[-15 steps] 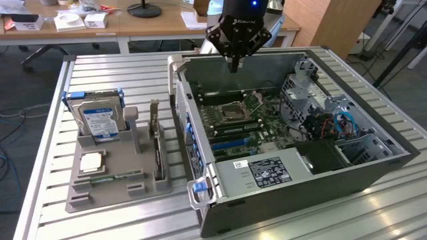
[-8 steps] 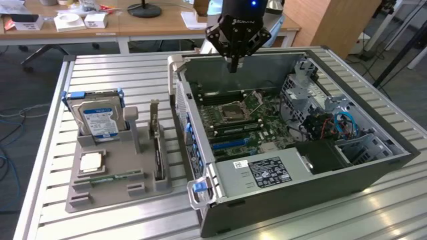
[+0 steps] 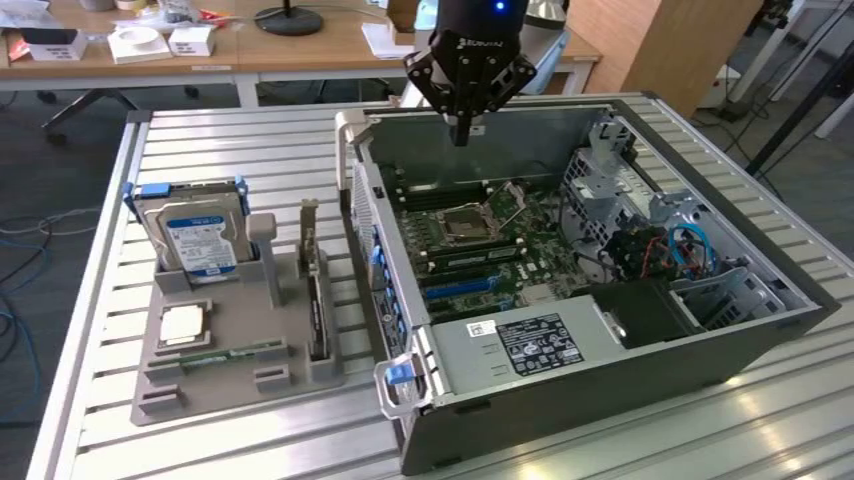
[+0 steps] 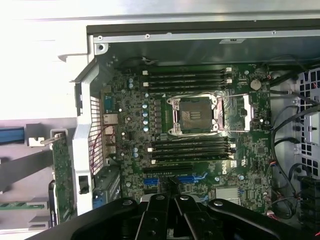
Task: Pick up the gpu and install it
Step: 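Reach for the gpu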
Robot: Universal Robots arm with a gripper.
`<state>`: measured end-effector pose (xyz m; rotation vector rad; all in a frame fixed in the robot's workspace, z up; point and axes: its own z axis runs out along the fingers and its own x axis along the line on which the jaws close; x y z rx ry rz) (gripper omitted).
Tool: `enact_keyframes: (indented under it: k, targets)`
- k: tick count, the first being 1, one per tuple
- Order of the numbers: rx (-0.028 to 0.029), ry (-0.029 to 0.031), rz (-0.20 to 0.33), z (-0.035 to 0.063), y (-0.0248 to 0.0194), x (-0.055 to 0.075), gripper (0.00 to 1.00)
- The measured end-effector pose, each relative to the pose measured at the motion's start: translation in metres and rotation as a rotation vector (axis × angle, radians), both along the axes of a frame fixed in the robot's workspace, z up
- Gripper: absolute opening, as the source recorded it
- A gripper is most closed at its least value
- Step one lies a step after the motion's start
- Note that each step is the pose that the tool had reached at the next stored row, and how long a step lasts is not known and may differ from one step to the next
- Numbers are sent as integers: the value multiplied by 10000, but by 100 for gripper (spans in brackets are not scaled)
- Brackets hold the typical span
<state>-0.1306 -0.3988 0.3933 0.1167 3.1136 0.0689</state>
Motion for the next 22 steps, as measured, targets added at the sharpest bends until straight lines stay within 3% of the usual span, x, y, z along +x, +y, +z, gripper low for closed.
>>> enact_keyframes:
  k: [22]
  targets:
    - [-1,0,1,0,0,-225,10]
